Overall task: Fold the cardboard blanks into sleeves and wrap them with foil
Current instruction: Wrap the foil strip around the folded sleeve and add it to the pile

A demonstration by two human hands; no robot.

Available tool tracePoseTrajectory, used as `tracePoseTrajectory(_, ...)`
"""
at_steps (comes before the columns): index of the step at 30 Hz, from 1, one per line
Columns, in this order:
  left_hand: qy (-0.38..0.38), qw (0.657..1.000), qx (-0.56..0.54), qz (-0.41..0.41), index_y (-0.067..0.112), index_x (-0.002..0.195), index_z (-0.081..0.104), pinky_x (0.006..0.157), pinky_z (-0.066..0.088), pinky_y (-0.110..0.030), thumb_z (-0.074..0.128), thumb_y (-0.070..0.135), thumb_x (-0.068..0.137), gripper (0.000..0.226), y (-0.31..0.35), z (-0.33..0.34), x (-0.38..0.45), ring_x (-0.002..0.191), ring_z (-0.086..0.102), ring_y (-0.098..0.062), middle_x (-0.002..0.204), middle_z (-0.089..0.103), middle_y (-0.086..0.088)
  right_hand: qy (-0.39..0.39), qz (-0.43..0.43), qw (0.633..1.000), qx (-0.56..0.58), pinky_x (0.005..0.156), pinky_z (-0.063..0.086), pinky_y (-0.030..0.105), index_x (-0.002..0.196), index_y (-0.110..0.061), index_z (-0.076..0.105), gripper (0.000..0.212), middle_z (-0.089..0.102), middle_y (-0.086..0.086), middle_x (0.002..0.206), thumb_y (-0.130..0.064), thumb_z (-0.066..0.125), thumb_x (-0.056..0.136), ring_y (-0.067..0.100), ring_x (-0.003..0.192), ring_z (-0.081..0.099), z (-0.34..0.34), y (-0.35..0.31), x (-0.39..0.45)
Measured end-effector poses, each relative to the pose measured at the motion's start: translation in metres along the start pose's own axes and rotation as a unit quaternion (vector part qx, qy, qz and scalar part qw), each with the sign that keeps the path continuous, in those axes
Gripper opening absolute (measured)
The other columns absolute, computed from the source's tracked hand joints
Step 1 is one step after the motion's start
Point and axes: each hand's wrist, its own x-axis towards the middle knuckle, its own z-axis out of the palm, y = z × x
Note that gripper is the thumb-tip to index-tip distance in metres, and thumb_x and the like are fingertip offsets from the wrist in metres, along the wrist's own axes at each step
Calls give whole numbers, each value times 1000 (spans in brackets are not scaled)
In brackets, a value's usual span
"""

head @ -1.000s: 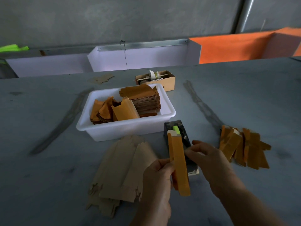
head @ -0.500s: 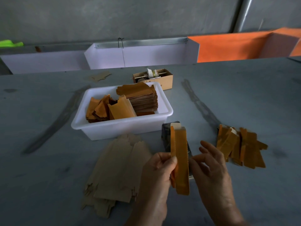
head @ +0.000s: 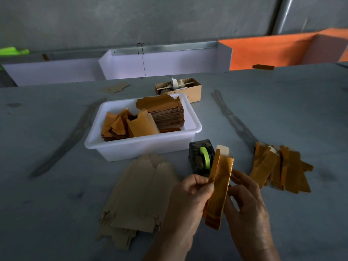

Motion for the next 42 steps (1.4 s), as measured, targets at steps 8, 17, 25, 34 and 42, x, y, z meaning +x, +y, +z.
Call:
tracePoseTrajectory(8, 15, 999, 45, 13, 40, 68, 68, 63, 50, -27, 65, 18, 88, 30, -3, 2, 2, 66, 62, -11, 64, 66, 9, 9, -17, 1000, -6, 73, 43, 7, 75, -7, 66, 6, 56, -2, 115, -2, 70, 77, 0, 100, 55, 1, -4, 1)
tracePoseTrajectory(17, 29, 994, 97, 36, 24, 76, 68, 58, 50, -22, 65, 19, 88, 12, -1, 5, 4, 66, 64, -7, 68, 68, 7, 11, -48, 998, -46, 69, 43, 4, 78, -4, 67, 6, 57, -3, 100, 1, 71, 77, 5, 83, 58, -1, -4, 4)
tracePoseTrajectory(25, 13, 994, 109, 28, 20, 82, 71, 60, 47, -24, 67, 22, 86, 6, 8, 2, -3, 69, 62, -11, 75, 71, 2, 32, 42, 997, 58, 64, 46, 14, 77, -22, 59, 16, 61, -8, 88, -9, 62, 85, 7, 84, 60, -38, -8, 1)
tracePoseTrajectory(34, -11, 997, 82, -5, 22, 81, 72, 60, 51, -21, 68, 23, 84, 5, 17, 3, -19, 71, 69, -10, 75, 74, 3, -150, 64, 969, 185, 56, 46, 11, 76, -22, 71, 21, 68, -6, 73, -3, 63, 81, 4, 65, 60, -55, -44, 1)
tracePoseTrajectory(42, -30, 998, 35, -41, 18, 76, 76, 81, 58, -38, 66, 11, 85, 15, 22, 2, -22, 80, 72, -20, 77, 75, -3, -155, 19, 985, 78, 60, 49, 15, 96, -39, 60, 31, 67, -13, 78, -12, 65, 82, 4, 72, 62, -53, -47, 4)
